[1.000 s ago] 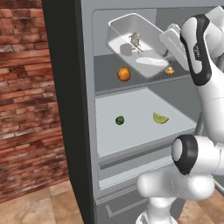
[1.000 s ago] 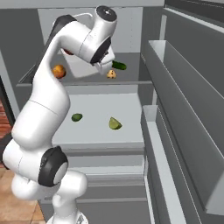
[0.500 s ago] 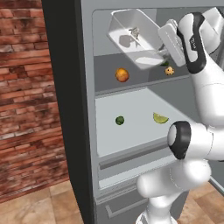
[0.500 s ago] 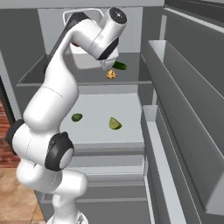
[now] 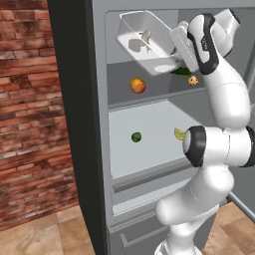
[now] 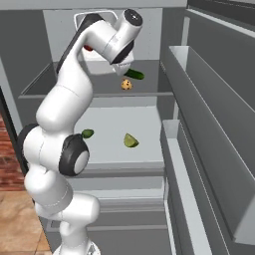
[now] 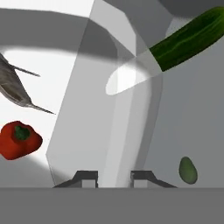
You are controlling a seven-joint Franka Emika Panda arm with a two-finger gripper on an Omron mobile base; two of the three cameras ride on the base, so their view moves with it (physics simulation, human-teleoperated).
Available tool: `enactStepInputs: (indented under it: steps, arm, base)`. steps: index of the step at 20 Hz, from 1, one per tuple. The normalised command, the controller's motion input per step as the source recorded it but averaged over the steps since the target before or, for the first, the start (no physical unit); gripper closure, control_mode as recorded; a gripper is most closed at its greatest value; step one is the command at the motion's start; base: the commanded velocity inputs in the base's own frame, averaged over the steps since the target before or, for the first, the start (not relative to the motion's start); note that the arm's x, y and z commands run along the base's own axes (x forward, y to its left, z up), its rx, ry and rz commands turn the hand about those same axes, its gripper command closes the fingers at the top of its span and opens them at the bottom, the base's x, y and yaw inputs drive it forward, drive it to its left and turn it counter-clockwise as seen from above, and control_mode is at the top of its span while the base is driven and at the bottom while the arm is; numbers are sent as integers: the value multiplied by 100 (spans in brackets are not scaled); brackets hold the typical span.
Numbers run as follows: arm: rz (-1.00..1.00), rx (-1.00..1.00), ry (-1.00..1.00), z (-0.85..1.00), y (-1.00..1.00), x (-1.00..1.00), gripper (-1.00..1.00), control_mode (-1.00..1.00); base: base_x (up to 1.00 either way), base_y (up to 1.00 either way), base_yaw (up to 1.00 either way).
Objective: Place the tupperware on the top shelf of the fridge. Make space for the tupperware among the existing items by rearranging them on the shelves if needed. Close the fridge door when finished.
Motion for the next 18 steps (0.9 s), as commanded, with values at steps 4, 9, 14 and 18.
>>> enactStepInputs:
  steps: [4, 9, 14, 18]
  arm:
    - [0, 0, 0, -8, 38, 43, 100, -100]
    - [0, -2, 0, -15, 41, 44, 100, -100]
    - [0, -1, 0, -16, 24, 49, 100, -100]
    - [0, -2, 0, -17, 31, 27, 100, -100]
  base:
    - [0, 0, 0]
    - [0, 0, 0]
    - [0, 0, 0]
    - [0, 0, 0]
